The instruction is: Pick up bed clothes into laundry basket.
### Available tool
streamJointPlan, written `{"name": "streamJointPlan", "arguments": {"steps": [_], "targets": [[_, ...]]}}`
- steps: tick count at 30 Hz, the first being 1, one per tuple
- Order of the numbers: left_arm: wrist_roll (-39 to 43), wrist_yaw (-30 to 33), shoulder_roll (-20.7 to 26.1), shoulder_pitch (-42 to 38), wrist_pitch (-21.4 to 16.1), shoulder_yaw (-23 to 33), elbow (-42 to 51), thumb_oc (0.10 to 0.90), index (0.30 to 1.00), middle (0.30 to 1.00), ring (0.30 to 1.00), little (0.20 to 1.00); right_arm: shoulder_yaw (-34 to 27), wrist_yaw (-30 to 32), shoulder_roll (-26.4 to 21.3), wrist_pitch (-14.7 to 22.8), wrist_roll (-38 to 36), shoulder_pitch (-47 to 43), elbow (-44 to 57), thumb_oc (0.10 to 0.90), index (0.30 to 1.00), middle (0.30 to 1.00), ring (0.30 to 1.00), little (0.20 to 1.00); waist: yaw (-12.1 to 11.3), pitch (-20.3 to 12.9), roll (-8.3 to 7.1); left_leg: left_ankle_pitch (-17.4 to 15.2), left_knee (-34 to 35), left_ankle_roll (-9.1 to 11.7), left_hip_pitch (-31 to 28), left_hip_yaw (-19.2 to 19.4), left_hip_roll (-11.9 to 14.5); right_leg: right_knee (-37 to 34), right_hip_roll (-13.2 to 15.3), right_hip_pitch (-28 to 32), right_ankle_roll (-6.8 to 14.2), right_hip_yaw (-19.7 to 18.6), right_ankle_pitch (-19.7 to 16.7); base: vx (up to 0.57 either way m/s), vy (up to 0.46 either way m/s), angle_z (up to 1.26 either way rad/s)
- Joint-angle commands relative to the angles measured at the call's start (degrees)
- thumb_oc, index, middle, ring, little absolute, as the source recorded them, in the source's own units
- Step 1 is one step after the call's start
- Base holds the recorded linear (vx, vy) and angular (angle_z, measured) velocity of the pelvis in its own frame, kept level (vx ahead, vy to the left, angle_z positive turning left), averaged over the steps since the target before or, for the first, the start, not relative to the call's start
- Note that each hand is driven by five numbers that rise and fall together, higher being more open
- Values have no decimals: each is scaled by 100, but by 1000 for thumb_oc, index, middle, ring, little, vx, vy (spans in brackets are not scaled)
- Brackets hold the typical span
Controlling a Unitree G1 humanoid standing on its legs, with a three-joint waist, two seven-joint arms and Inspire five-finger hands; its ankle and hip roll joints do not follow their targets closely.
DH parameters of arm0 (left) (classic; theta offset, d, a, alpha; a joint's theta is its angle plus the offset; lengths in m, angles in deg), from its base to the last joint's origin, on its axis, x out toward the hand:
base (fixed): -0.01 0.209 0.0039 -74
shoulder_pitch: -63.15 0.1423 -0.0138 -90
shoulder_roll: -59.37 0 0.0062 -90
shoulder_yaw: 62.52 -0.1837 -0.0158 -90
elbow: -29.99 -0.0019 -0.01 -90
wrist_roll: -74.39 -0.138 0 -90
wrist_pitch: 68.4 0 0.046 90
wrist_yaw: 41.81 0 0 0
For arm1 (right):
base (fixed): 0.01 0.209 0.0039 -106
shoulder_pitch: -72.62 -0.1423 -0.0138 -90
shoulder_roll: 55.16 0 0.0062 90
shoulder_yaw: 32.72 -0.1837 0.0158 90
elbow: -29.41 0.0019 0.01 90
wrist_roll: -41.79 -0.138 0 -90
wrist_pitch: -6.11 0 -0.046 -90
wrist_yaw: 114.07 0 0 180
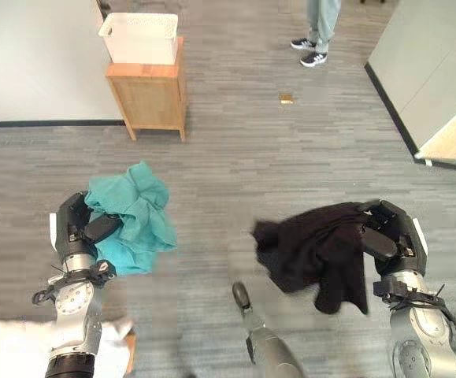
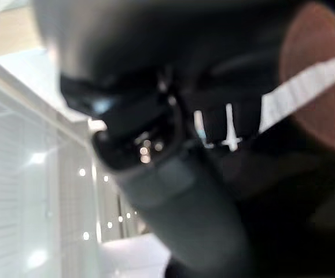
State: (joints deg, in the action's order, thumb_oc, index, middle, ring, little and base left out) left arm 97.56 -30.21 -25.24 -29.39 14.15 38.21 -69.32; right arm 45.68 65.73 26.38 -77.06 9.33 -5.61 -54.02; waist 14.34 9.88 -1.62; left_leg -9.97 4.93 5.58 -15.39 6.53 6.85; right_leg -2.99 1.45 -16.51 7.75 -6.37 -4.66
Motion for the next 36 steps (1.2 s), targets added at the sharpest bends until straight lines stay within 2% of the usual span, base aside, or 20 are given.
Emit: {"name": "streamJointPlan", "arguments": {"steps": [1, 2, 3, 4, 5, 6, 9, 10, 11, 13, 15, 16, 18, 19, 21, 26, 29, 30, 32, 36], "targets": [[67, 14, 575, -658, -903, -11, 591, 400, 300, 300, 300, 300, -544, 106, -518, 786, -40, -829, 258, 400, 300, 300, 300, 300, 45, -381, 249, 289, -810, 203, -533, 34, 606, 748, 31, -591, 221, 263, 89, 147, -163, 71], [64, 17, 564, -660, -902, -20, 590, 400, 300, 300, 300, 300, -550, 113, -528, 783, -36, -824, 259, 400, 300, 300, 300, 300, 73, -396, 268, 296, -823, 225, -497, -7, 632, 814, 32, -629, 200, 300, 136, 407, -436, 35], [268, -16, 394, -474, -865, 43, 544, 400, 300, 300, 300, 300, -548, 82, -626, 758, -163, -825, 204, 400, 300, 300, 300, 300, 153, -392, 343, 1498, -1424, 331, -317, -96, 1041, 1424, -141, -505, -29, 137, 347, 426, -534, 35], [524, -64, 278, -377, -870, 143, 444, 400, 300, 300, 300, 300, -513, 88, -661, 778, -233, -897, 167, 400, 300, 300, 300, 300, 85, -459, 296, 2123, -2069, 281, 44, -76, 1271, 1498, -165, -410, -202, 92, 471, 753, -978, 38], [799, -152, 199, -296, -807, 166, 344, 400, 300, 300, 300, 300, -524, 127, -873, 867, -468, -1097, 134, 400, 300, 300, 300, 300, -170, -338, -37, 2396, -4079, 81, 1049, -289, 1189, 1370, -187, 87, -582, -187, 605, 457, -694, 29], [805, -156, 208, -309, -808, 169, 341, 400, 300, 300, 300, 300, -526, 121, -874, 875, -477, -1114, 117, 400, 300, 300, 300, 300, -150, -339, -50, 2384, -4179, 79, 1151, -338, 1177, 1357, -168, 55, -583, -175, 566, 389, -670, 32], [928, -146, 238, -308, -798, 206, 318, 400, 300, 300, 300, 300, -436, 230, -1116, 896, -533, -1350, 55, 400, 300, 300, 300, 300, -540, -70, -551, 1847, -7006, -69, 2279, -957, 781, 1247, -29, 477, -835, -562, 620, 256, -449, -21], [970, -128, 113, -348, -787, 157, 312, 400, 300, 300, 300, 300, -408, 267, -1159, 802, -505, -1468, 55, 400, 300, 300, 300, 300, -732, 30, -741, 1323, -8042, -34, 2967, -1136, 129, 1198, 65, 749, -880, -774, 597, 230, -267, -52], [967, -125, 115, -359, -787, 155, 313, 400, 300, 300, 300, 300, -413, 268, -1157, 801, -505, -1476, 53, 400, 300, 300, 300, 300, -717, 19, -754, 1338, -8075, -43, 3031, -1145, 102, 1196, 88, 714, -867, -769, 579, 295, -207, -53], [1037, -119, 4, -358, -801, 115, 293, 400, 300, 300, 300, 300, -423, 284, -1199, 732, -517, -1518, 29, 400, 300, 300, 300, 300, -819, 27, -697, 1078, -7517, -39, 3451, -1037, -410, 1261, 37, 952, -885, -907, 722, 352, -124, -42], [1152, -94, -44, -372, -912, 149, 193, 400, 300, 300, 300, 300, -446, 259, -1176, 760, -561, -1530, 39, 400, 300, 300, 300, 300, -913, 62, -578, 892, -5932, -91, 3807, -812, -543, 1369, -168, 1199, -910, -1055, 985, 468, -113, -16], [1155, -97, -45, -377, -917, 150, 187, 400, 300, 300, 300, 300, -446, 258, -1179, 762, -564, -1534, 37, 400, 300, 300, 300, 300, -924, 52, -614, 944, -5864, -96, 3790, -776, -568, 1362, -131, 1183, -907, -1080, 962, 417, -36, -25], [1094, -104, -31, -356, -963, 98, 146, 400, 300, 300, 300, 300, -504, 299, -1184, 858, -478, -1452, 22, 400, 300, 300, 300, 300, -999, -33, -300, 1218, -3000, -105, 3651, -312, -299, 1392, -369, 1422, -838, -945, 1264, 502, 42, 3], [1088, -100, -52, -348, -967, 82, 144, 400, 300, 300, 300, 300, -508, 303, -1201, 863, -473, -1431, 23, 400, 300, 300, 300, 300, -1013, -38, -343, 1293, -2778, -109, 3505, -266, -359, 1385, -306, 1457, -843, -961, 1274, 520, 47, 19], [1014, -62, -91, -322, -981, 100, 114, 400, 300, 300, 300, 300, -537, 283, -1168, 857, -342, -1291, 17, 400, 300, 300, 300, 300, -1098, -116, -79, 1595, -946, -143, 3241, -47, -618, 1311, -461, 1974, -751, -919, 1614, 582, -5, -9], [982, -47, -143, -171, -1019, 243, 86, 400, 300, 300, 300, 300, -479, 226, -1009, 763, -165, -1277, 4, 400, 300, 300, 300, 300, -1083, -424, 41, 1419, -847, -391, 2704, 329, -731, 1591, -27, 2419, -542, -853, 2065, 509, 48, -14], [825, -42, -114, -124, -912, 341, 76, 400, 300, 300, 300, 300, -537, 178, -767, 674, -8, -1144, -10, 400, 300, 300, 300, 300, -1068, -551, -52, 1097, -752, -597, 2119, 568, -838, 2636, 497, 2202, -84, -764, 948, 665, 65, -29], [825, -42, -111, -124, -911, 345, 78, 400, 300, 300, 300, 300, -536, 179, -762, 673, -5, -1146, -6, 400, 300, 300, 300, 300, -1082, -548, -32, 1130, -739, -595, 2127, 579, -807, 2631, 465, 2180, -84, -781, 911, 297, 10, -8], [771, -35, 20, -96, -876, 409, 134, 400, 300, 300, 300, 300, -599, 161, -748, 645, 71, -1109, -22, 400, 300, 300, 300, 300, -1036, -459, 19, 1023, -678, -655, 1867, 476, -811, 3357, 484, 1856, 6, -918, 90, 351, -7, -13], [724, 28, 289, -287, -928, 368, 143, 400, 300, 300, 300, 300, -484, 241, -606, 692, 87, -1178, -114, 400, 300, 300, 300, 300, -919, -188, 88, 777, -744, -641, 1595, 402, -517, 3629, 404, 1005, -139, -1001, 431, 244, -82, 14]]}}
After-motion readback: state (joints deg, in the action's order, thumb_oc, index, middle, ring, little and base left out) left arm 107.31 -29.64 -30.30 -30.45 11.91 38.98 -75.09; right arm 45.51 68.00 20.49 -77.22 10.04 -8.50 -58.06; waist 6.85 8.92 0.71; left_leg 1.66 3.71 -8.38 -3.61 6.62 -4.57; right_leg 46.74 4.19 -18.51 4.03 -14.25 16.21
